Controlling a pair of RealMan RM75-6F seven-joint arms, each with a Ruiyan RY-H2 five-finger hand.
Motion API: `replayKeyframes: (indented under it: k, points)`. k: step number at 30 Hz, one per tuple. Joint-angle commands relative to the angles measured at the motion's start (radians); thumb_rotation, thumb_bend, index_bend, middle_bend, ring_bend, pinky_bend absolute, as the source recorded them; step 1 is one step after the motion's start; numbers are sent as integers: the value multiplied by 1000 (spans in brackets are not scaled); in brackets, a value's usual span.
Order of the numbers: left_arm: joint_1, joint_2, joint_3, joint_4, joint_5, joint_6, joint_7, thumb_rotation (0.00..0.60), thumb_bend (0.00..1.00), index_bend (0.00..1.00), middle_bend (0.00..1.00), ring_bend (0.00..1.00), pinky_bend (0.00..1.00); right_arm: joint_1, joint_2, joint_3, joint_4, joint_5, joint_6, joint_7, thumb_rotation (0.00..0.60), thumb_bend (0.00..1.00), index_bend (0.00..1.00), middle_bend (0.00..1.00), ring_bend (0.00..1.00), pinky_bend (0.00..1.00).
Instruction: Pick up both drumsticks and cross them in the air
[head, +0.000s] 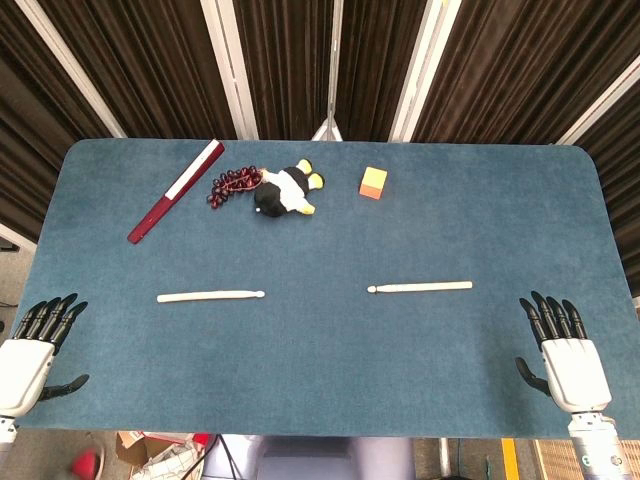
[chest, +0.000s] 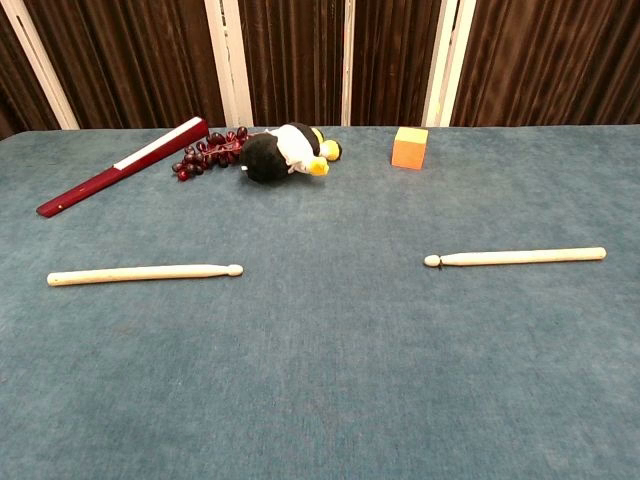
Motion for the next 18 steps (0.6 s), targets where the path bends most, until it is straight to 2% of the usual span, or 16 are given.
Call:
replayKeyframes:
  k: [1,18]
  points:
    - [1,0,0,1,0,1,-1,600,46,0,0,0,0,1,0,-1,0,-3,0,0,600,330,0,0,0,0]
    - [0,2,1,-1,-5,-6,-2,600,46,0,0,0,0,2,2,-6,-2,-7,-6,4,600,330,0,0,0,0]
